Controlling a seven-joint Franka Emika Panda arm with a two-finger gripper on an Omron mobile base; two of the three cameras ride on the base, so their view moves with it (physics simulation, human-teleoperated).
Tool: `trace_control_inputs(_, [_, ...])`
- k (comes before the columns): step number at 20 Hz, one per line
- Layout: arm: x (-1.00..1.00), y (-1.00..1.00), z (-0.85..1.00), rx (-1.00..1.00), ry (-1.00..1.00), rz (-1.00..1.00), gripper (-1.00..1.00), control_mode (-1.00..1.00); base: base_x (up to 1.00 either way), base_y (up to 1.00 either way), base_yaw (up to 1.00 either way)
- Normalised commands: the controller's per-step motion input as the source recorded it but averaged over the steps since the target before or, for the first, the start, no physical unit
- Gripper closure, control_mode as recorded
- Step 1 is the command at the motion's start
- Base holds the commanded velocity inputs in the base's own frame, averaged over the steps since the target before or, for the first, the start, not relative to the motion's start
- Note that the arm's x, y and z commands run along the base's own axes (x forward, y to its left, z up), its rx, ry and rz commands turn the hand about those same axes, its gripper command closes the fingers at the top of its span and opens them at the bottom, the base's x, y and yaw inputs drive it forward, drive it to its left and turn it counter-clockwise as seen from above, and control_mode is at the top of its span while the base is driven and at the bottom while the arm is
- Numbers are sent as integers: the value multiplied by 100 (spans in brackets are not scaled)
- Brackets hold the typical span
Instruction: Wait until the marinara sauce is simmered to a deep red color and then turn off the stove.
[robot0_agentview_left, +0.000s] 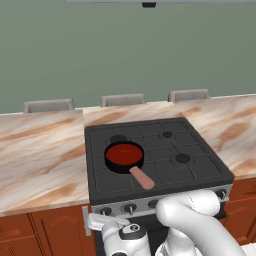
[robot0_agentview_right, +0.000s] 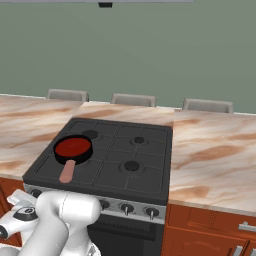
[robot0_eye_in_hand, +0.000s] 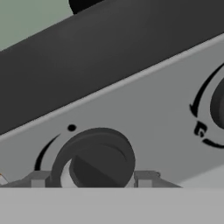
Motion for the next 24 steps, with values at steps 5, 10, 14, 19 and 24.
trace_control_inputs(5, [-23,0,0,29,-1,-19,100,-100,0,0,0])
trace_control_inputs(10, [-27,-2,0,31,-3,-21,100,-100,0,0,0])
trace_control_inputs(14, [-28,-6,0,33,-4,-21,100,-100,0,0,0])
trace_control_inputs(19, [-24,-3,0,31,-2,-21,100,-100,0,0,0])
trace_control_inputs(24, [-22,-1,0,29,-2,-21,100,-100,0,0,0])
